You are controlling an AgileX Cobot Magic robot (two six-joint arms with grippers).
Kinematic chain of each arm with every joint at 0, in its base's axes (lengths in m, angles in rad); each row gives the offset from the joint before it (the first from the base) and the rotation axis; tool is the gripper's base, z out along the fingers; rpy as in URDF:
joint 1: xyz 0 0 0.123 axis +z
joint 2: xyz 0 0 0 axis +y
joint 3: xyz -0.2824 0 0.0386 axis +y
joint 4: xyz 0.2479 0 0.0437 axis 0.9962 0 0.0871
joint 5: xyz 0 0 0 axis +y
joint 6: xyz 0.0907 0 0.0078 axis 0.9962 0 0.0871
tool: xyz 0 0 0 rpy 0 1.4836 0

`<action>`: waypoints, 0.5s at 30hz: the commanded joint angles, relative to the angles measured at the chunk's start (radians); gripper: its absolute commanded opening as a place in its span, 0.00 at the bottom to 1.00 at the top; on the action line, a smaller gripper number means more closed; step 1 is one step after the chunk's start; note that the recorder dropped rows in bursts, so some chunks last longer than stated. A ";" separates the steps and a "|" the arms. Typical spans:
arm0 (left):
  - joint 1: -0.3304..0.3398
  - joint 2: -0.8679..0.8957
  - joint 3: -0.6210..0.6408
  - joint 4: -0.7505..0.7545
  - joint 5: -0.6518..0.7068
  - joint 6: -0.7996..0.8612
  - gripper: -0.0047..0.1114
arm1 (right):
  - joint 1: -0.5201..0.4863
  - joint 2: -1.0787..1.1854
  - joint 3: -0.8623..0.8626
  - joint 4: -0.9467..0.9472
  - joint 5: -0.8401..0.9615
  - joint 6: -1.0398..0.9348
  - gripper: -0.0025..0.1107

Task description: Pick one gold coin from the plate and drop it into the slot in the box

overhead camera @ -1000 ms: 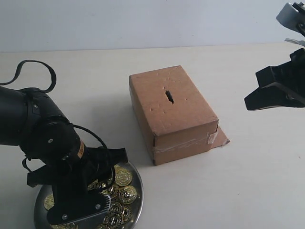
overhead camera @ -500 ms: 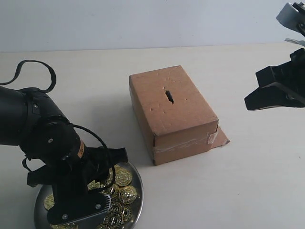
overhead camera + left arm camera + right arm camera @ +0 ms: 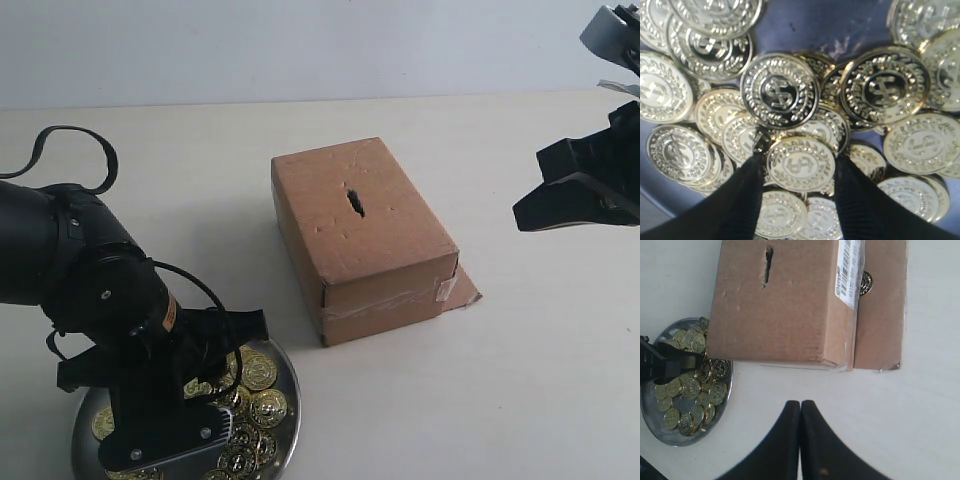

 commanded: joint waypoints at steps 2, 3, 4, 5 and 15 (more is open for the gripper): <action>-0.006 0.003 0.003 -0.006 0.001 -0.010 0.42 | -0.006 -0.002 -0.008 0.009 0.006 -0.012 0.02; -0.006 0.003 0.003 -0.006 0.001 -0.010 0.42 | -0.006 -0.002 -0.008 0.009 0.006 -0.012 0.02; -0.006 0.003 0.003 -0.006 0.001 -0.012 0.42 | -0.006 -0.002 -0.008 0.009 0.006 -0.012 0.02; -0.006 0.003 0.003 -0.006 0.001 -0.012 0.41 | -0.006 -0.002 -0.008 0.009 0.006 -0.012 0.02; -0.006 0.003 0.003 -0.006 0.001 -0.024 0.29 | -0.006 -0.002 -0.008 0.009 0.006 -0.012 0.02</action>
